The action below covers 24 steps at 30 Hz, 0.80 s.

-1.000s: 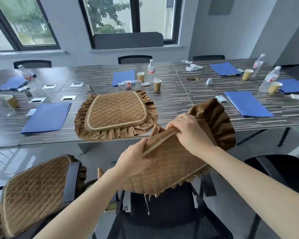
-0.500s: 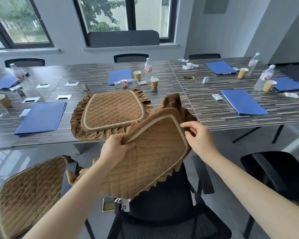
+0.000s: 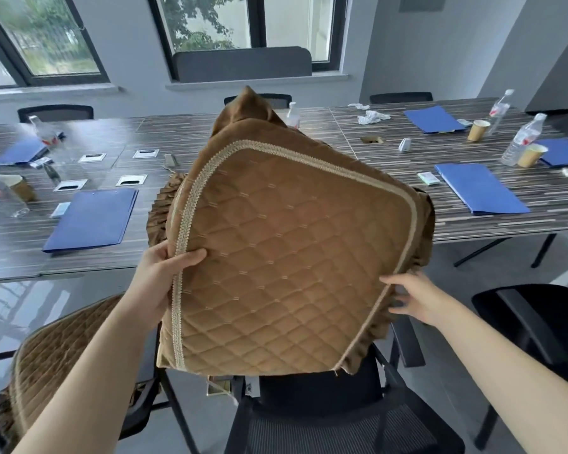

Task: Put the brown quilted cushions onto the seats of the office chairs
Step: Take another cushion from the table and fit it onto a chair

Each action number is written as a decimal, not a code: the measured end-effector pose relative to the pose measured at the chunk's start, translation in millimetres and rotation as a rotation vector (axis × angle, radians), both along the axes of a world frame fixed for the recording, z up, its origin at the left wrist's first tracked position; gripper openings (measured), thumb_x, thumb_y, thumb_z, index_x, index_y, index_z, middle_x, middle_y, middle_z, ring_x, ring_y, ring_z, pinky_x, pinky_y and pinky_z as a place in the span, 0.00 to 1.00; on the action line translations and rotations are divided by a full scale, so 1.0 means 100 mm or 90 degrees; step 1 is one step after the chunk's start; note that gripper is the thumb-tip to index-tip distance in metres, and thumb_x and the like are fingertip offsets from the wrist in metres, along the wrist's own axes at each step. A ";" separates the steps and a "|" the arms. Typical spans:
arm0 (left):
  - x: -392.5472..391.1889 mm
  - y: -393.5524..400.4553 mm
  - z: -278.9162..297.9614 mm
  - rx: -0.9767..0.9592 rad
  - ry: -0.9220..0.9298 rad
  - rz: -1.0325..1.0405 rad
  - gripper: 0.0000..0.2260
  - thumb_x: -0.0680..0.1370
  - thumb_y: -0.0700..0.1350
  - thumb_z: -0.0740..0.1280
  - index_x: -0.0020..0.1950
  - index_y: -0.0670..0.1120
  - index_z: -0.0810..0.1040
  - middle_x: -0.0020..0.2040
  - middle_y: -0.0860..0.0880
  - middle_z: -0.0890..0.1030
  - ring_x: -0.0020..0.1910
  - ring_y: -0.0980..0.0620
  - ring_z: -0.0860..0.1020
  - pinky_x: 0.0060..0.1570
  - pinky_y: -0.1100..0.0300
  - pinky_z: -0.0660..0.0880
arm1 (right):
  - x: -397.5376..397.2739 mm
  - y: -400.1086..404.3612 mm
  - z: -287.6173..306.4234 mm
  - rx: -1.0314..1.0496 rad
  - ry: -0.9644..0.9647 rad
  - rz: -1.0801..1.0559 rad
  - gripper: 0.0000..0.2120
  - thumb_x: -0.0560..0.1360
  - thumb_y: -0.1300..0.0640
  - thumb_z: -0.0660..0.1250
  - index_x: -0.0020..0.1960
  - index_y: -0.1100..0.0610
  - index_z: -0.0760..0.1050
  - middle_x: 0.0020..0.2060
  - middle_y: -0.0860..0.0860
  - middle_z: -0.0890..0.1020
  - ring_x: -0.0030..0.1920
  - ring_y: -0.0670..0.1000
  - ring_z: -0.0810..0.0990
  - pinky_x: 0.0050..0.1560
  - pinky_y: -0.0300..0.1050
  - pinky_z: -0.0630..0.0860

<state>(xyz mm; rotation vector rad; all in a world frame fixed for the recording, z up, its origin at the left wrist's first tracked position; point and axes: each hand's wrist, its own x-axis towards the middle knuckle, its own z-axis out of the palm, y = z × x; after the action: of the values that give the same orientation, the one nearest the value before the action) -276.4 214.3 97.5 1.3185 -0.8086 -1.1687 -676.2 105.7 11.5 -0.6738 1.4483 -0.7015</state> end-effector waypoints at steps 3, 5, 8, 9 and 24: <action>0.07 0.02 -0.11 0.012 -0.002 0.007 0.32 0.48 0.51 0.84 0.48 0.39 0.84 0.45 0.39 0.86 0.42 0.42 0.85 0.44 0.51 0.83 | 0.00 -0.02 -0.05 -0.026 -0.049 -0.007 0.32 0.69 0.68 0.73 0.68 0.50 0.67 0.64 0.55 0.75 0.63 0.60 0.73 0.59 0.68 0.73; 0.12 0.01 -0.21 0.021 -0.015 0.014 0.27 0.56 0.46 0.82 0.52 0.40 0.82 0.48 0.40 0.86 0.46 0.42 0.85 0.48 0.50 0.82 | 0.01 -0.03 -0.11 -0.061 -0.037 -0.020 0.32 0.70 0.70 0.72 0.67 0.48 0.67 0.63 0.53 0.75 0.62 0.60 0.74 0.58 0.68 0.74; 0.18 -0.03 -0.38 0.028 -0.034 0.030 0.17 0.69 0.35 0.74 0.58 0.44 0.81 0.52 0.43 0.85 0.52 0.42 0.83 0.53 0.49 0.78 | 0.03 -0.03 -0.18 -0.104 -0.023 -0.038 0.31 0.71 0.72 0.70 0.65 0.47 0.66 0.62 0.52 0.75 0.61 0.60 0.76 0.58 0.69 0.73; 0.21 -0.05 -0.46 0.028 -0.042 0.032 0.19 0.70 0.34 0.73 0.59 0.45 0.80 0.53 0.43 0.85 0.53 0.43 0.83 0.53 0.49 0.78 | 0.03 -0.05 -0.20 -0.112 -0.020 -0.050 0.30 0.71 0.72 0.70 0.65 0.48 0.67 0.62 0.53 0.75 0.61 0.60 0.76 0.58 0.69 0.73; -0.28 -0.59 -1.52 0.221 -0.176 0.200 0.13 0.70 0.33 0.71 0.54 0.41 0.79 0.49 0.45 0.83 0.47 0.48 0.79 0.48 0.56 0.76 | -0.27 -0.69 -0.57 -0.220 0.126 -0.042 0.20 0.69 0.72 0.71 0.49 0.49 0.73 0.48 0.48 0.81 0.48 0.48 0.81 0.50 0.50 0.79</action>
<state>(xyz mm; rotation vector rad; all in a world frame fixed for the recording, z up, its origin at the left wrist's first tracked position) -304.5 155.1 -54.6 1.8507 -0.5770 -0.9111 -703.5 36.6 -45.9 -0.9883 1.5495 -0.9716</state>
